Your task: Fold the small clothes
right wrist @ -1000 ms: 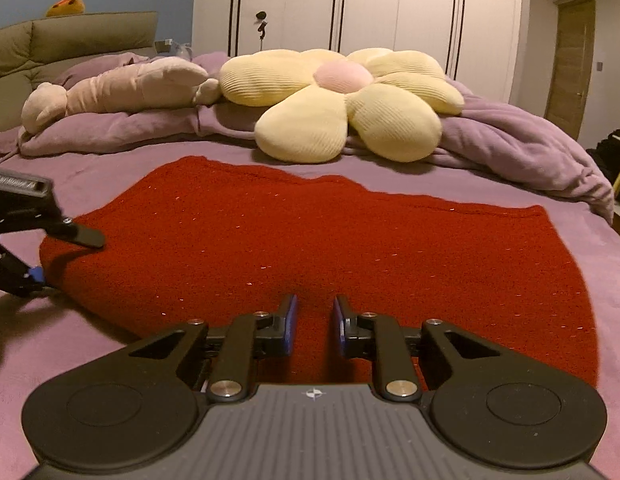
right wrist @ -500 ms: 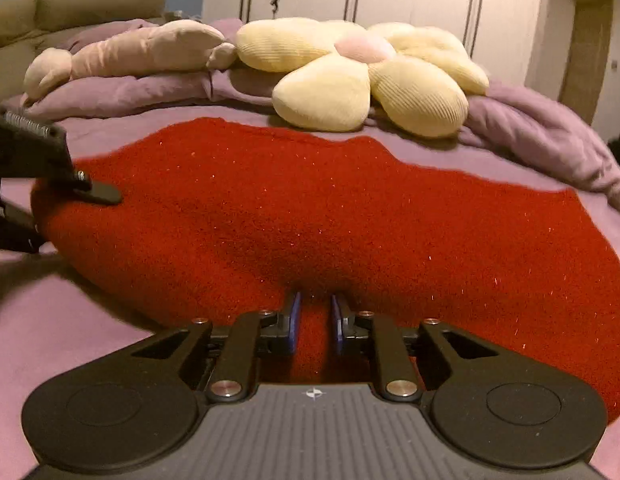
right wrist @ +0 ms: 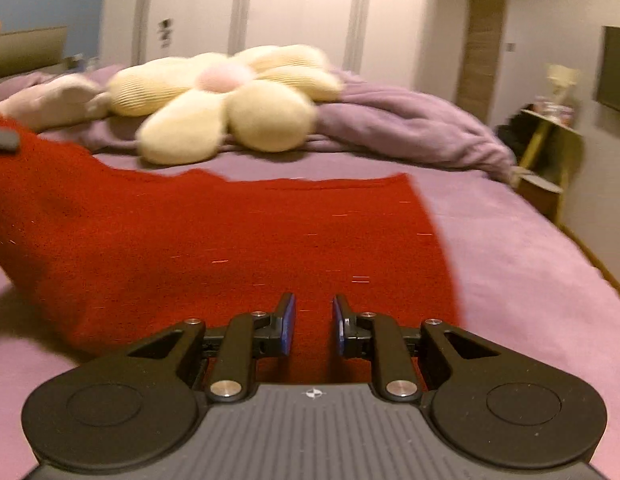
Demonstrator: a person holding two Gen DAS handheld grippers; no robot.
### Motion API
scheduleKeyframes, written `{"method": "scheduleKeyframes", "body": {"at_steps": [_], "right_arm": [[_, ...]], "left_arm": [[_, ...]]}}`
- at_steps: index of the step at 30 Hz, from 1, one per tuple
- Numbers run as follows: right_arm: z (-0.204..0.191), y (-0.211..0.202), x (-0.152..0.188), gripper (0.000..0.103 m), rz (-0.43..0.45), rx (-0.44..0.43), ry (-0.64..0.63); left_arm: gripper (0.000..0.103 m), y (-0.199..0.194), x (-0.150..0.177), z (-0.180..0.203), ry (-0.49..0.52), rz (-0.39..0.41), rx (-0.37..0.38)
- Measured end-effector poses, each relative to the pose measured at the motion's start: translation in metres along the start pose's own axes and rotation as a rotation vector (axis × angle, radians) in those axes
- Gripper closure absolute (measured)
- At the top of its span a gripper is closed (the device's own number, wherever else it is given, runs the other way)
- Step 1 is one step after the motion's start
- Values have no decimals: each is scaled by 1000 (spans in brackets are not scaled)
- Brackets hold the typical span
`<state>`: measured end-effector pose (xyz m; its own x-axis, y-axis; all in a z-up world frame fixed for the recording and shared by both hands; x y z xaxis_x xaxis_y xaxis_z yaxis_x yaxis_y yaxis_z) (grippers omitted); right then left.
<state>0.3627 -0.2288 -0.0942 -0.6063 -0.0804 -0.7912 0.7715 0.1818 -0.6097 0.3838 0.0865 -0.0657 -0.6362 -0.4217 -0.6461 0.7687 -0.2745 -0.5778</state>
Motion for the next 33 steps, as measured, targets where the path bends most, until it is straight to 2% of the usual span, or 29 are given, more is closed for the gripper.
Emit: {"method": "scheduleKeyframes", "body": {"at_steps": [3,7,10,11,13,14,16,17,18,23,28,30,32,33], "right_arm": [[27,-6,4,85,9,44,67],[48,-13,8,85,18,70,91],[55,-17,13,85,15,68,78],[58,-19,15,85,12,68,78],[62,-17,16,85,1,59,85],[65,-17,17,85,-4,54,97],[68,-15,17,84,-10,40,120],[69,-16,16,84,-8,35,126],[70,-17,15,83,-3,33,125],[64,-23,4,83,27,5,146],[47,-16,-17,83,57,-53,95],[44,0,-10,83,-5,-53,69],[48,19,6,81,-135,-63,112],[51,20,7,81,-132,-72,133]], "left_arm": [[75,17,14,59,117,-17,56],[74,62,60,112,223,-106,80],[74,101,101,115,227,-219,58],[72,110,112,113,233,-234,62],[72,109,117,111,247,-181,57],[69,106,117,111,242,-178,58],[54,93,114,107,189,-195,114],[40,84,112,107,154,-202,148],[32,76,109,106,125,-206,184],[31,62,111,93,54,-228,249],[37,64,118,79,-37,-260,266],[34,60,119,76,-75,-284,292],[33,60,119,72,-113,-308,306],[31,59,121,67,-133,-321,303]]}}
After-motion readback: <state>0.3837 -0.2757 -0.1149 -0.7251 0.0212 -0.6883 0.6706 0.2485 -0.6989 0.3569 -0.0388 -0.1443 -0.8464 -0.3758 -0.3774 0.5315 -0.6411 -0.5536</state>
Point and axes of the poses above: each gripper's, at about its wrist camera, not at the fingertips, and y roughly the way its jaws point, z to its right, x to its underside, the point moved 8 cm from there along y, roughly the way its jaws point, and after that the axes turned 12 degrees about -x, right-handed, at the moved point
